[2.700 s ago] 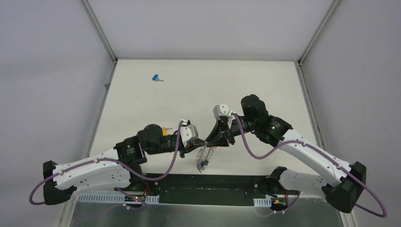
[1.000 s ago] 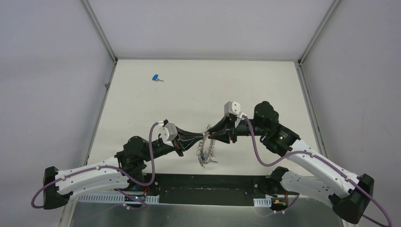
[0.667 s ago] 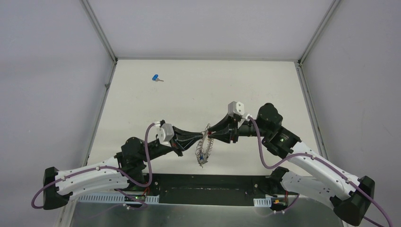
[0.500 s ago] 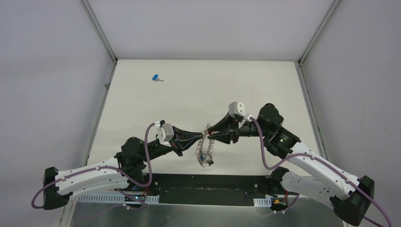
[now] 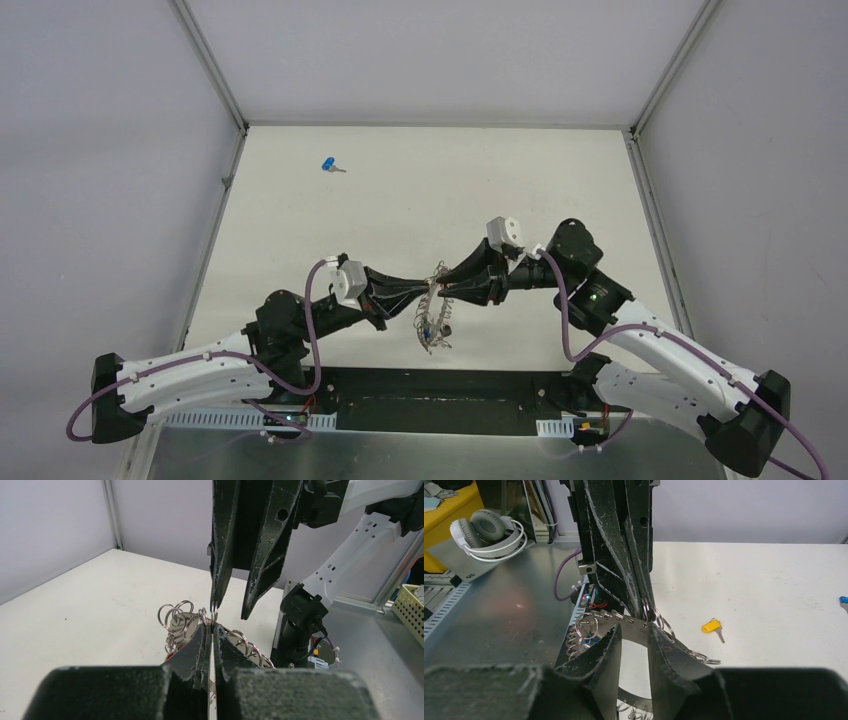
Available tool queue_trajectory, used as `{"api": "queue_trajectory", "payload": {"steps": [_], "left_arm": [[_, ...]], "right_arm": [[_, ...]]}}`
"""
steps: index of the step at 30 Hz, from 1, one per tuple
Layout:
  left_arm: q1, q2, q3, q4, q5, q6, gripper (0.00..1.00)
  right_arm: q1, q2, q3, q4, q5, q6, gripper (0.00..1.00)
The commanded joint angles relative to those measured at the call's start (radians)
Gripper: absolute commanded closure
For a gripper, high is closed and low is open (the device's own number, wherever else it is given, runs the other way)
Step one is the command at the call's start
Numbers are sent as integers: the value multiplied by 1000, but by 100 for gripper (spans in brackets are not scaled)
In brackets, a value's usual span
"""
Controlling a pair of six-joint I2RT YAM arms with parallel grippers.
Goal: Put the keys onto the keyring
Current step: Adjust the keyring.
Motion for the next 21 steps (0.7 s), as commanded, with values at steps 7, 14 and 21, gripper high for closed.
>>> {"api": "queue_trajectory", "payload": {"steps": [7, 14, 21], "left_arm": [[-9, -20, -8, 122, -3, -25, 100], [-10, -18, -7, 125, -3, -27, 100], [-9, -8, -5, 137, 5, -32, 100]], "right_arm": [[0, 37, 3, 84, -42, 36, 74], [3, 51, -2, 123, -73, 59, 86], [9, 75, 2, 123, -62, 58, 85]]}}
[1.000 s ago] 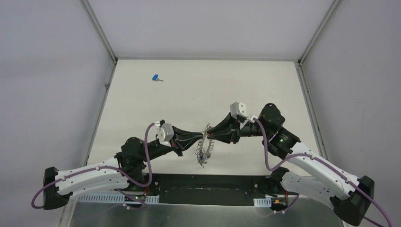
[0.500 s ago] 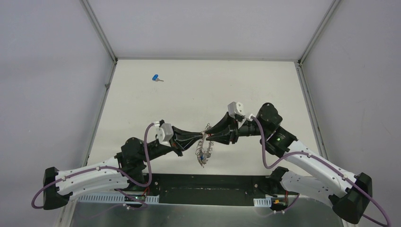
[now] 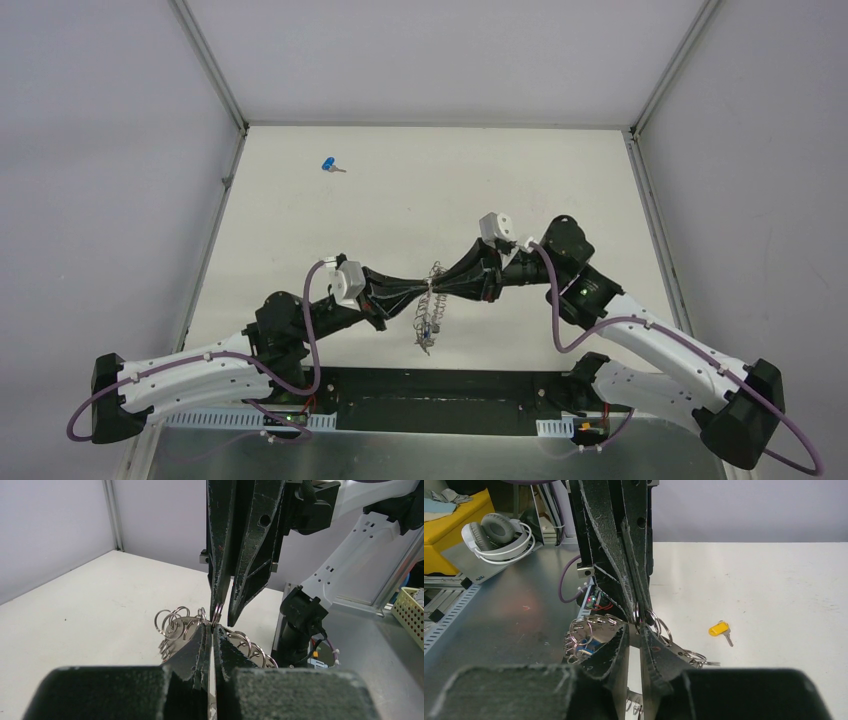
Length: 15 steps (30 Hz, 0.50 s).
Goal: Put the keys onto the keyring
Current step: Adjust the keyring.
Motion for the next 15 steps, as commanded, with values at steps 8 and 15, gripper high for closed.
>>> {"api": "queue_trajectory", "payload": {"steps": [8, 15], "left_arm": [[-9, 5, 5, 126, 11, -32, 100], [-9, -23, -6, 81, -15, -39, 91]], "right_arm": [[11, 39, 18, 50, -13, 19, 100], [11, 38, 47, -64, -1, -8, 100]]}}
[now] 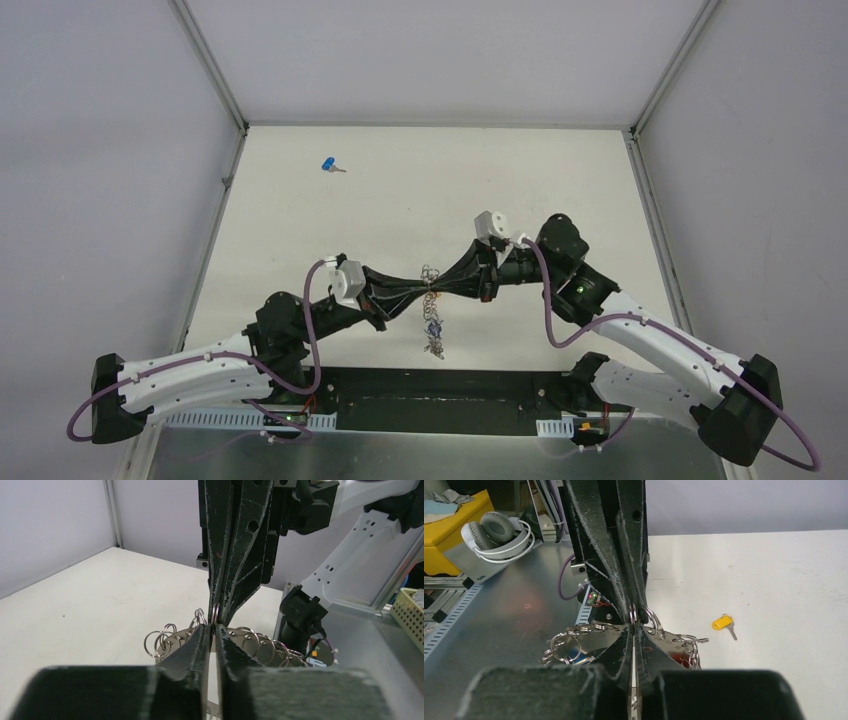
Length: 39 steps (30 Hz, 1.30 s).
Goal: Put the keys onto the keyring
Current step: Adjust the keyring.
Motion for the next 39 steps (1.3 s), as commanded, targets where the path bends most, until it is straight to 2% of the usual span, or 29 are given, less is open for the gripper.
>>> {"api": "queue_trajectory", "payload": {"steps": [1, 3, 5, 11, 15, 18, 26, 31, 35, 39], "left_arm": [[-9, -37, -3, 60, -16, -31, 82], [-9, -65, 3, 4, -27, -26, 66], [-9, -103, 16, -73, -35, -14, 60], [-9, -141, 113, -346, -28, 63, 58], [-9, -71, 225, -560, 2, 121, 58], [-9, 18, 303, -637, 52, 145, 59], [-9, 240, 422, -650, 212, 186, 65], [-9, 277, 417, -621, 215, 181, 66], [-9, 286, 405, -591, 232, 171, 74], [-9, 300, 404, -584, 242, 160, 72]], "right_arm": [[11, 9, 65, -122, -2, -40, 100], [12, 12, 111, -243, 10, -125, 100], [11, 16, 152, -390, 25, -202, 100], [11, 70, 291, -764, 69, -408, 100], [12, 141, 398, -1014, 100, -514, 100], [15, 178, 454, -1115, 128, -560, 100], [17, 172, 447, -1077, 96, -559, 100], [17, 153, 415, -986, 42, -509, 100], [17, 151, 406, -954, 31, -487, 100], [16, 153, 408, -946, 25, -482, 100]]}}
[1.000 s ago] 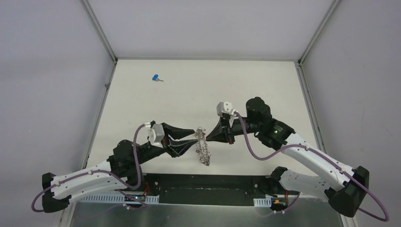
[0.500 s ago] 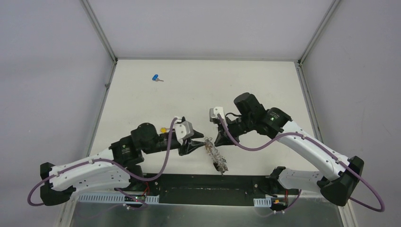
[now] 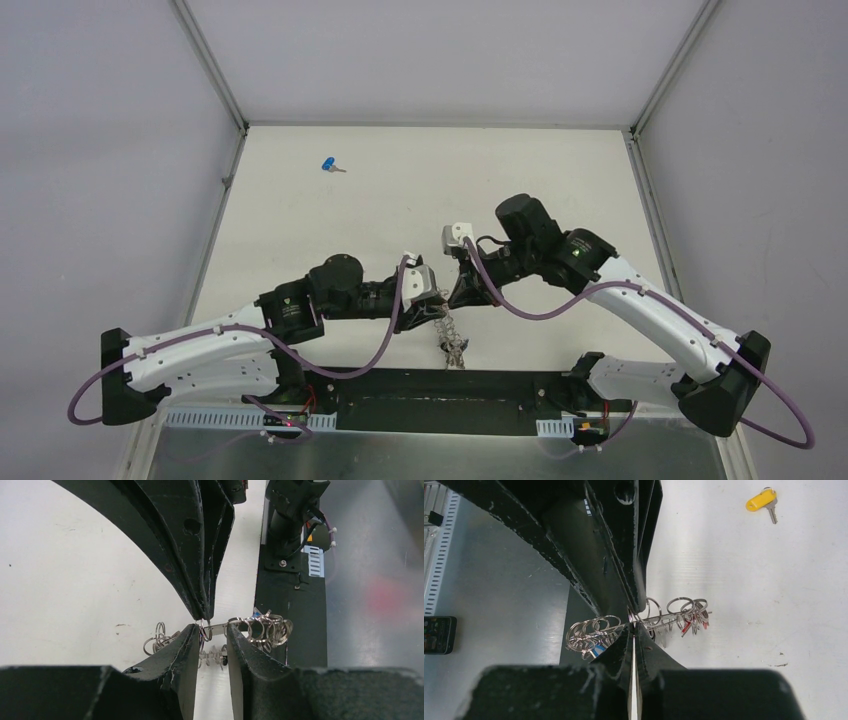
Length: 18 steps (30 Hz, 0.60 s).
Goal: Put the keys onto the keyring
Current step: Adjust the keyring.
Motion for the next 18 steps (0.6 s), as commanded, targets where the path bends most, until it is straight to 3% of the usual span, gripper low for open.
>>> {"api": "queue_trajectory", "payload": {"steps": [1, 8, 15, 18], "left_arm": [[-10, 12, 23, 50, 36, -12, 72], [-9, 12, 14, 34, -5, -11, 77], [-10, -3, 10, 16, -67, -27, 100], [-9, -11, 5, 11, -79, -29, 100]], "right_arm": [[5, -33, 11, 85, -53, 19, 100], [5, -35, 6, 87, -52, 19, 100], [6, -36, -5, 111, -62, 32, 100], [5, -40, -11, 125, -65, 41, 100]]}}
